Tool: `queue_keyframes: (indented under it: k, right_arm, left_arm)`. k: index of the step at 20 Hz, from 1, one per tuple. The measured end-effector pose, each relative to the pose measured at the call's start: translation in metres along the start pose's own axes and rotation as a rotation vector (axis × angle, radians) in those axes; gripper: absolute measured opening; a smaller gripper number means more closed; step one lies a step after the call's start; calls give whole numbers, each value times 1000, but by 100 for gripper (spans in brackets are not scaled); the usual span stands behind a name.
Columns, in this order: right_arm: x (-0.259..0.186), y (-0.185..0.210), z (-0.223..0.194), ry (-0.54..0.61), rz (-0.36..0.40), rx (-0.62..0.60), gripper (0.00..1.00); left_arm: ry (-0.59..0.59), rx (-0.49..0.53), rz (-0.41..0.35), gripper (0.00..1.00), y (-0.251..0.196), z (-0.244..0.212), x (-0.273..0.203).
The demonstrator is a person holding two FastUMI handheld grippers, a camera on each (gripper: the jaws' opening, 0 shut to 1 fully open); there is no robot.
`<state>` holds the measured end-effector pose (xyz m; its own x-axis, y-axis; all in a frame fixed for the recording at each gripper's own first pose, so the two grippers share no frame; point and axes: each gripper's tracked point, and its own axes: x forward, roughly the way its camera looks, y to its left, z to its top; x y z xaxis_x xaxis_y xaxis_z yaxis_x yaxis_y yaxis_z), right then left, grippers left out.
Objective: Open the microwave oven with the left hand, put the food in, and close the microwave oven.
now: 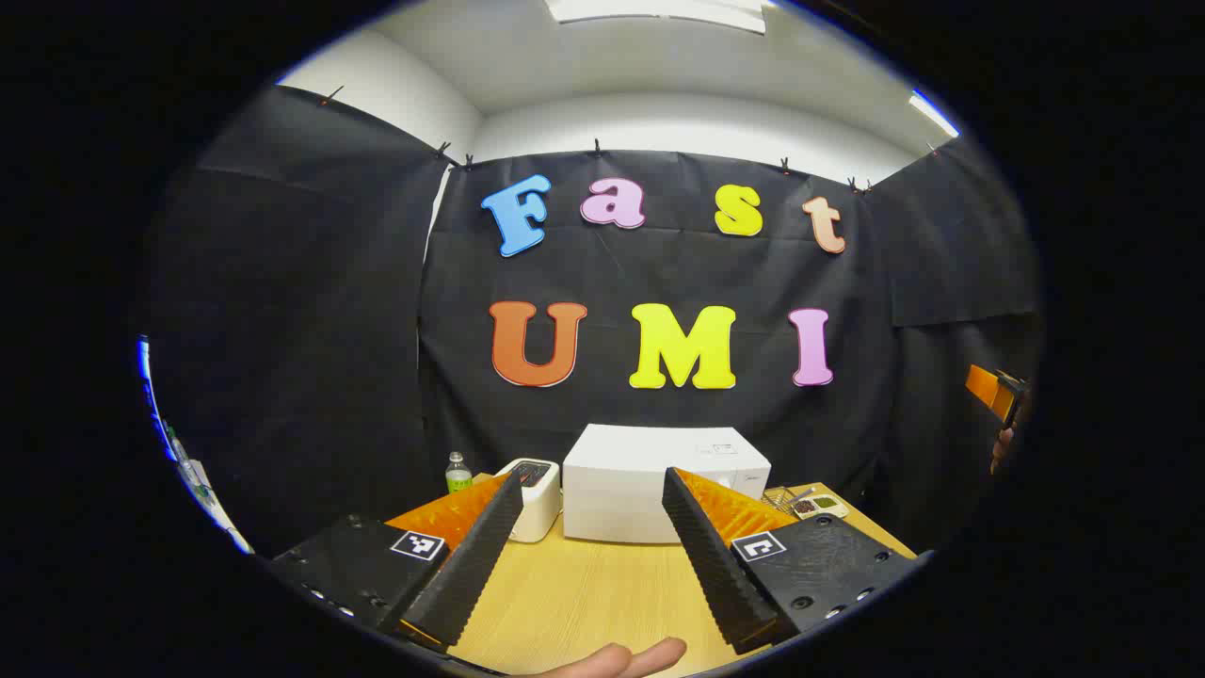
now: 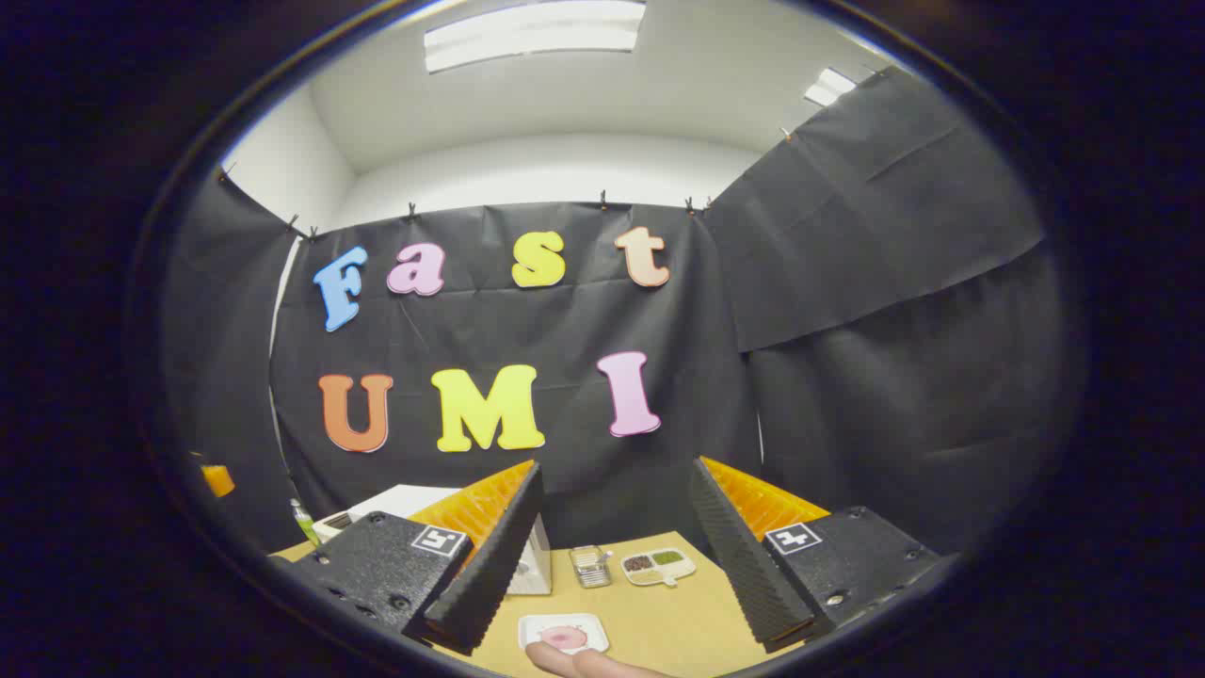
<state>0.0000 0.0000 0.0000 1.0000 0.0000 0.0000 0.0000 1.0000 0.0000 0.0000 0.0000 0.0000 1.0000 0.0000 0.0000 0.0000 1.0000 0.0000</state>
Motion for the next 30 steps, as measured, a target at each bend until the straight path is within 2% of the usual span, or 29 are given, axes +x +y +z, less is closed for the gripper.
queue_keyframes:
  k: [1,2,3,4,5,14,15,16,17,19,20,21,22,23,25,29,30]
  right_arm:
    - [-1,1,-1,3,5,-5,100]
    - [1,0,-3,11,5,-9,100]
    - [2,-1,-5,20,5,-10,100]
    - [3,-1,-6,28,4,-16,100]
    - [5,-1,-7,34,2,-22,91]
    - [9,7,-6,44,33,-51,91]
    - [10,8,-8,51,38,-51,100]
    - [11,8,-11,56,42,-49,100]
    - [13,7,-12,60,43,-48,91]
    - [17,6,-16,62,51,-45,91]
    - [19,4,-17,62,52,-44,100]
    - [21,1,-18,60,51,-40,91]
    - [24,-3,-19,58,47,-37,91]
    - [25,-6,-20,55,44,-37,91]
    - [28,-10,-23,52,45,-47,91]
    - [32,-18,-27,49,61,-38,91]
    - [33,-20,-28,46,62,-36,100]
  left_arm:
    - [-10,1,-6,95,-1,4,-4]
    - [-17,7,-6,94,0,6,-6]
    - [-19,14,-3,83,2,6,-8]
    - [-22,19,0,83,2,8,-9]
    - [-24,23,-1,83,0,9,-9]
    - [-41,1,-22,83,-5,18,-5]
    - [-39,-3,-28,83,-5,17,-3]
    - [-42,-4,-25,83,-5,19,-1]
    - [-48,-5,-16,83,-3,20,3]
    - [-52,-17,-23,83,-7,18,10]
    - [-53,-24,-29,83,-11,16,17]
    - [-52,-27,-24,83,-12,14,23]
    - [-53,-26,-12,83,-11,13,31]
    - [-52,-22,-1,95,-13,8,40]
    - [-44,-18,3,94,-20,-2,59]
    - [-26,-51,-45,94,-47,-27,102]
    - [-28,-42,-58,95,-53,-35,113]
